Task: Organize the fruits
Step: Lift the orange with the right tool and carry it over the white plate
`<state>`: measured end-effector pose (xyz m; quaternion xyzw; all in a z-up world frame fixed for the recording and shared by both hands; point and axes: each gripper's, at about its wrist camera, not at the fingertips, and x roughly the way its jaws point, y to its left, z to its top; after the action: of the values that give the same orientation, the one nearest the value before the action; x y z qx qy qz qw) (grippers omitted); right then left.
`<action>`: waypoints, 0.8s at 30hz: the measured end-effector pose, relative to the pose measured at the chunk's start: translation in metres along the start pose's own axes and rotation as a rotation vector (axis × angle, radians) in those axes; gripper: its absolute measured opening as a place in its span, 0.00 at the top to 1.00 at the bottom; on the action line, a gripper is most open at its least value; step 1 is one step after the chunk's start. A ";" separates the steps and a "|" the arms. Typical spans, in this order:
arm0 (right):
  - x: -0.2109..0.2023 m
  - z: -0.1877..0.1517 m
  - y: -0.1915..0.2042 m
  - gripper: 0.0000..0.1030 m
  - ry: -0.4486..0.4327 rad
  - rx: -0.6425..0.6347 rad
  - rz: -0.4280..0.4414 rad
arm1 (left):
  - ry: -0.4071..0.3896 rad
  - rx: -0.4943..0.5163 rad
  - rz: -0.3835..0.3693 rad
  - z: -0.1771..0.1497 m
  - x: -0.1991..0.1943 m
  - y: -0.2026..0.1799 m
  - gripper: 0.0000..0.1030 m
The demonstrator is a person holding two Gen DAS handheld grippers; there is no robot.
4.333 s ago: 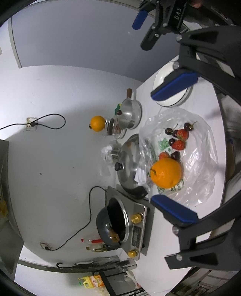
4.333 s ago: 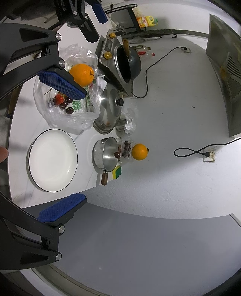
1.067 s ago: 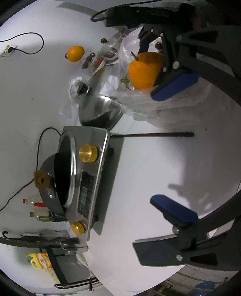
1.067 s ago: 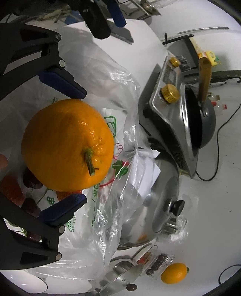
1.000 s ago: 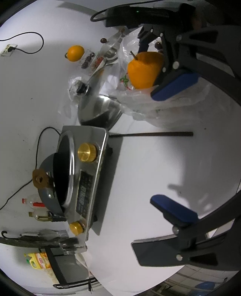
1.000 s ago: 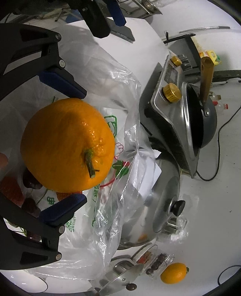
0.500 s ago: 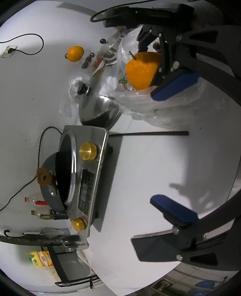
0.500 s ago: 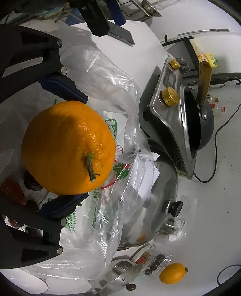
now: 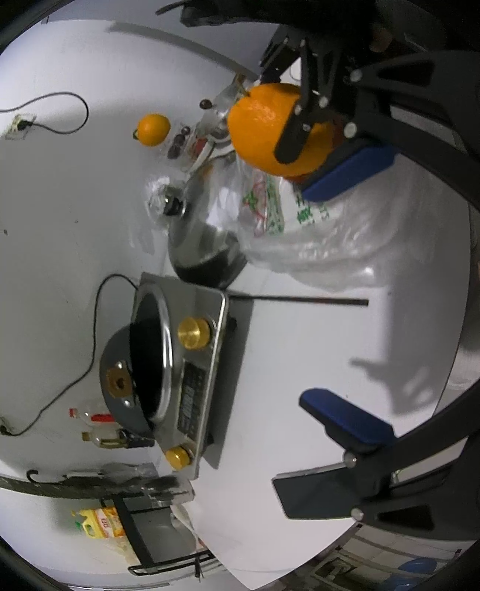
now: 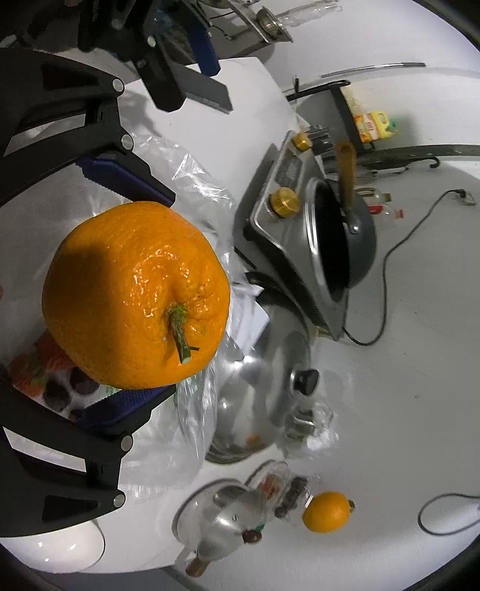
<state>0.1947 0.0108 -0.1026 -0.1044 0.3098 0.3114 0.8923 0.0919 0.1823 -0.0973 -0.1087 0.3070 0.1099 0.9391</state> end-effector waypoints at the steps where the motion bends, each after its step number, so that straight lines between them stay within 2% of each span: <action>1: -0.007 -0.001 -0.003 0.10 -0.009 0.003 -0.004 | -0.004 0.004 -0.004 0.000 -0.003 -0.004 0.01; 8: -0.047 -0.010 -0.022 0.10 -0.048 0.026 -0.050 | -0.022 0.036 -0.040 -0.002 -0.020 -0.036 0.01; 24: -0.118 -0.057 -0.084 0.10 -0.084 0.101 -0.150 | -0.029 0.119 -0.114 -0.012 -0.046 -0.114 0.01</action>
<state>0.1466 -0.1344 -0.0753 -0.0690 0.2788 0.2320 0.9294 0.0805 0.0647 -0.0636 -0.0686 0.2927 0.0392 0.9529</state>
